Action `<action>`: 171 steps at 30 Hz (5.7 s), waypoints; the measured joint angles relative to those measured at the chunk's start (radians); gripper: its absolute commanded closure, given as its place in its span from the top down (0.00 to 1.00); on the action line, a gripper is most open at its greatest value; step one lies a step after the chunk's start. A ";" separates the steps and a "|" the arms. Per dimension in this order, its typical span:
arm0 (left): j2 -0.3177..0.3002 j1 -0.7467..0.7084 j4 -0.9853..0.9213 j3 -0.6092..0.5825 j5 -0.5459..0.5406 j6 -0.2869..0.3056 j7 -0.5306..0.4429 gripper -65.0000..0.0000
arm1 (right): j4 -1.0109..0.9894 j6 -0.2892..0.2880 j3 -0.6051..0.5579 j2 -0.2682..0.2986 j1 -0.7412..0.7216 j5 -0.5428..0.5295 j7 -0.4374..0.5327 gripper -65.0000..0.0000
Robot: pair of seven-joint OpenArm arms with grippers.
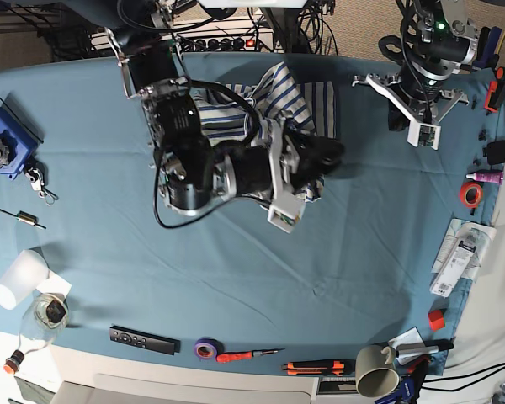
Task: Fold the T-shirt properly
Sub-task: 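Grasp the shirt's other end with the right gripper and fold it over, then release the shirt and withdraw the right gripper, then press and tuck the bunched shirt edge with the left gripper, then pull the left gripper back along the bundle's side, smoothing the fabric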
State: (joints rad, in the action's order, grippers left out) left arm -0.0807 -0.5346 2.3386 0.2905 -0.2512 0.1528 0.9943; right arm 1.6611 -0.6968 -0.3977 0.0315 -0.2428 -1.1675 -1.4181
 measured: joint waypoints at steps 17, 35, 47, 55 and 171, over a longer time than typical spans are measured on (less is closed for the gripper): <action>0.000 0.023 0.000 -0.001 -0.234 0.232 -0.105 0.00 | 0.000 0.000 0.647 0.031 -0.055 0.254 0.000 0.23; -0.003 0.187 0.000 -0.329 -0.088 0.246 -0.143 0.00 | -0.002 0.024 0.917 0.262 0.203 0.285 0.002 0.23; -0.005 0.379 -0.294 -0.507 -0.045 0.208 -0.157 0.00 | -0.002 0.042 0.958 0.296 0.248 0.279 0.003 0.23; -0.005 0.483 -0.406 -0.506 -0.045 0.193 -0.158 0.00 | -0.002 0.042 0.958 0.295 0.248 0.280 0.004 0.23; -0.273 0.576 -0.516 -0.514 -0.548 0.522 0.344 0.00 | -0.002 0.026 0.958 0.293 0.245 0.235 0.039 0.23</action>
State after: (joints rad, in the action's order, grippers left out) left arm -0.3538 0.0418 1.8229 -0.2237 -0.7990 0.6750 1.3388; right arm 1.6596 -0.6704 0.5598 0.3241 0.0025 -0.9321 -1.3792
